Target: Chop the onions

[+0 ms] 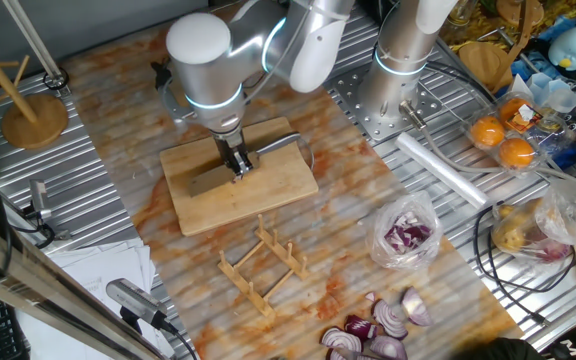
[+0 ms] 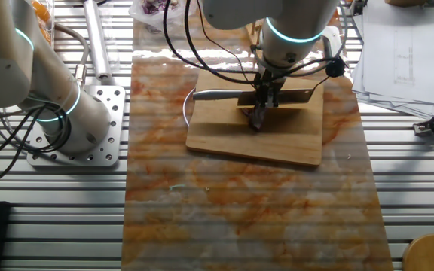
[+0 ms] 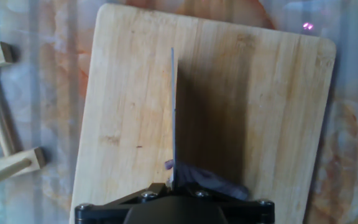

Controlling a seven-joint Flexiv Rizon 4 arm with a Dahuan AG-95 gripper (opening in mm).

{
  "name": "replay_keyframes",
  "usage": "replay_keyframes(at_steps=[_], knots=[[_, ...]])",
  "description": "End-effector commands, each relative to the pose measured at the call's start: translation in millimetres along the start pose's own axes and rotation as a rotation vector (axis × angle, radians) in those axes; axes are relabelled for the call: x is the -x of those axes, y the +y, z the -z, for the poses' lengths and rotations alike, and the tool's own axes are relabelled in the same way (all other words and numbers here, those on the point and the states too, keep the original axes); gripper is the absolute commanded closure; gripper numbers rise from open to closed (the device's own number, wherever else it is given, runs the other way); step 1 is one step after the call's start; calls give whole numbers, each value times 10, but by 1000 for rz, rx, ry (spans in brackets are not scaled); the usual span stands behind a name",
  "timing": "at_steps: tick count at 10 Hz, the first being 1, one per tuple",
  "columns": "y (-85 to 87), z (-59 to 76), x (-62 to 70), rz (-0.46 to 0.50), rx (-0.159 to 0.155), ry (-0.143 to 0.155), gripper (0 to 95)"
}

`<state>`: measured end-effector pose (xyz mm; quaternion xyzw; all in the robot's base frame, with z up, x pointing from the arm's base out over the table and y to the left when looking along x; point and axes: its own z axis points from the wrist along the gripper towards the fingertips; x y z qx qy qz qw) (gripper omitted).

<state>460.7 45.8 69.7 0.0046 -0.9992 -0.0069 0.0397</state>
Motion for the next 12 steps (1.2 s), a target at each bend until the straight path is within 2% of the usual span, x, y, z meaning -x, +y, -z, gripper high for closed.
replay_keyframes(at_steps=[1, 9, 12], knots=[[-24, -27, 2, -5, -1, -17, 950], [-56, -56, 23, -13, -2, -20, 950], [-107, -140, 53, -22, -4, -11, 950]])
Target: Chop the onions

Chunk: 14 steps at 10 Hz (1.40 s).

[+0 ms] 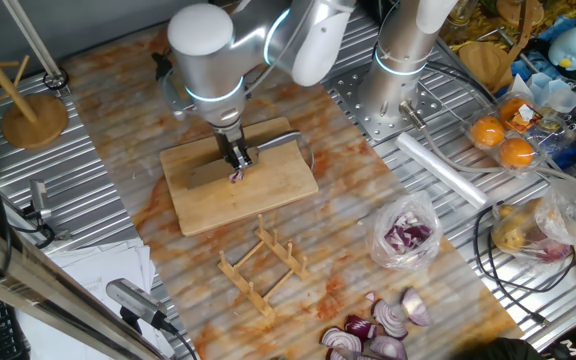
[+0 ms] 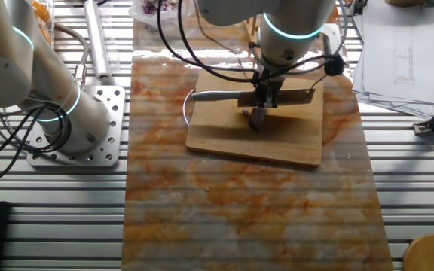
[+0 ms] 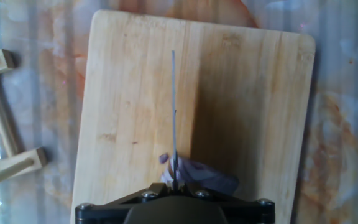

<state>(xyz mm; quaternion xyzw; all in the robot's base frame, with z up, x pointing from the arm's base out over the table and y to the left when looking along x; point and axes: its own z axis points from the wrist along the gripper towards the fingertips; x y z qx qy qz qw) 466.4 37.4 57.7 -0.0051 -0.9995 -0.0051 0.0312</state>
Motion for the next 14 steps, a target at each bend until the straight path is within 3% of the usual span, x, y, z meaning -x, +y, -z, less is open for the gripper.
replay_keyframes(at_steps=[1, 4, 5, 7, 9, 14], knots=[[-38, -64, 2, -7, 1, 12, 950], [-84, -189, 45, -13, 11, 20, 950], [-92, -218, 54, -18, 32, 34, 950], [-48, -88, 30, -61, 73, 46, 950], [-32, 23, 69, -123, 55, 41, 950], [-134, 119, 18, -204, 66, 37, 950]])
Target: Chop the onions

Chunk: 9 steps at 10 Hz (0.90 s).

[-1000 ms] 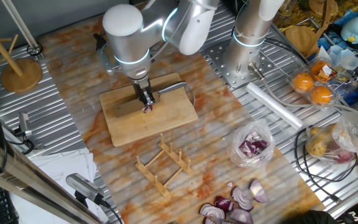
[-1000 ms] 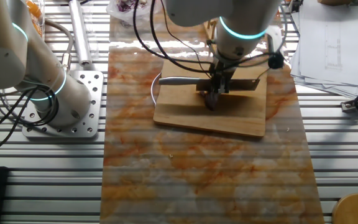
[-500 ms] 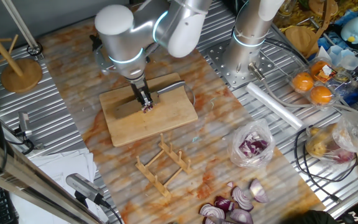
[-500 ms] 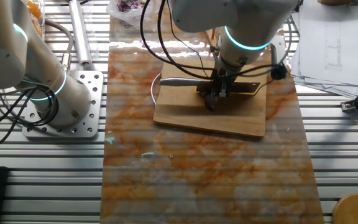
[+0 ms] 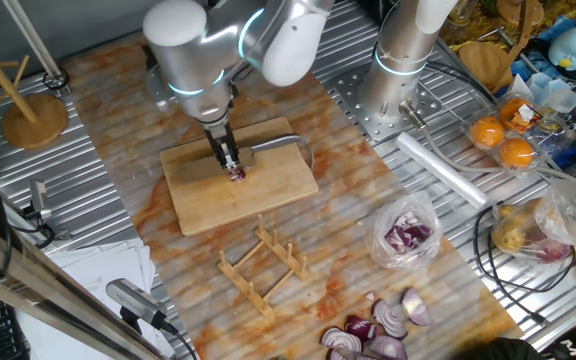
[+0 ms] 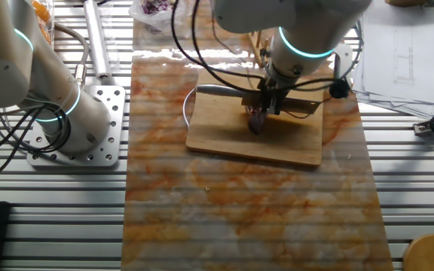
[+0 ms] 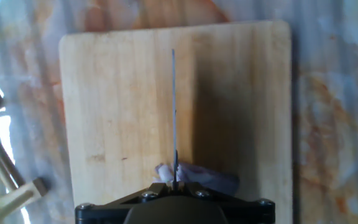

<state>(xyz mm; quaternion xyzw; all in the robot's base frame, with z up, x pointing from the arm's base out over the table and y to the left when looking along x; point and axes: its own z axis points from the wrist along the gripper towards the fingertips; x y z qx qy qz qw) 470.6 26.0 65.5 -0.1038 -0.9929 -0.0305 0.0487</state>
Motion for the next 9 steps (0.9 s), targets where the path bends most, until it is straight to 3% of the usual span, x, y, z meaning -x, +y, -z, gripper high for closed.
replay_keyframes(at_steps=[1, 6, 9], knots=[[-29, 38, -19, -8, 15, 5, 950], [-42, -56, 32, -14, 23, 11, 950], [-42, -150, 78, -28, 62, 21, 950]])
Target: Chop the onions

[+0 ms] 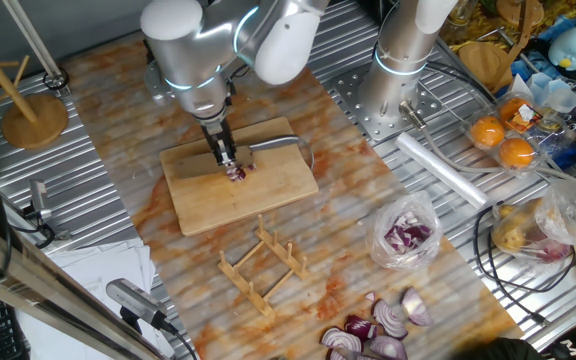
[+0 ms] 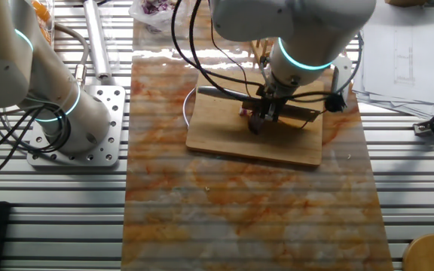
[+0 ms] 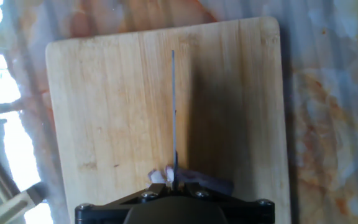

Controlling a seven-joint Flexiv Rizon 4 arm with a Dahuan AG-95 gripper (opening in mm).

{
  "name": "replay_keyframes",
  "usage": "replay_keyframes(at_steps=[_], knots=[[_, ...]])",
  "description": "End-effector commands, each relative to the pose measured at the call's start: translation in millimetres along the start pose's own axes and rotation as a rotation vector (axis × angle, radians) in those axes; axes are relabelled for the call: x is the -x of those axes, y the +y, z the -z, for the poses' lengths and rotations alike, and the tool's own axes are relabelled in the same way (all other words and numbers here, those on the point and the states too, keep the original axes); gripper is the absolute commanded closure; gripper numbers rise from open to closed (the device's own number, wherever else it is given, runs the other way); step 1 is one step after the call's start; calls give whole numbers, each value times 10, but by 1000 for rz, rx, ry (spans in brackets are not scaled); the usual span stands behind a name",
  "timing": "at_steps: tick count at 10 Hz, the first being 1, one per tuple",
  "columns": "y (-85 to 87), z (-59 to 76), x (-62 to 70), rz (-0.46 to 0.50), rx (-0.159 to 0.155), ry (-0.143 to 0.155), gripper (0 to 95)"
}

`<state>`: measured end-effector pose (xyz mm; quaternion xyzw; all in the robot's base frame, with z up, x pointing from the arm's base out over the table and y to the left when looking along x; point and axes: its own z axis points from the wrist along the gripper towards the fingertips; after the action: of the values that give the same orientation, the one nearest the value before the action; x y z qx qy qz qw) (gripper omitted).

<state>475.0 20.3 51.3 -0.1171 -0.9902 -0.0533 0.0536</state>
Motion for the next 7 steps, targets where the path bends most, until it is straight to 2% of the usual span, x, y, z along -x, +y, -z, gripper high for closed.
replay_keyframes(at_steps=[1, 3, 5, 7], knots=[[20, -26, 16, -4, 20, 8, 950], [51, -84, 30, -3, 5, 2, 950], [54, -133, 0, -1, 6, -8, 950], [85, -78, -21, -1, 21, -13, 950]])
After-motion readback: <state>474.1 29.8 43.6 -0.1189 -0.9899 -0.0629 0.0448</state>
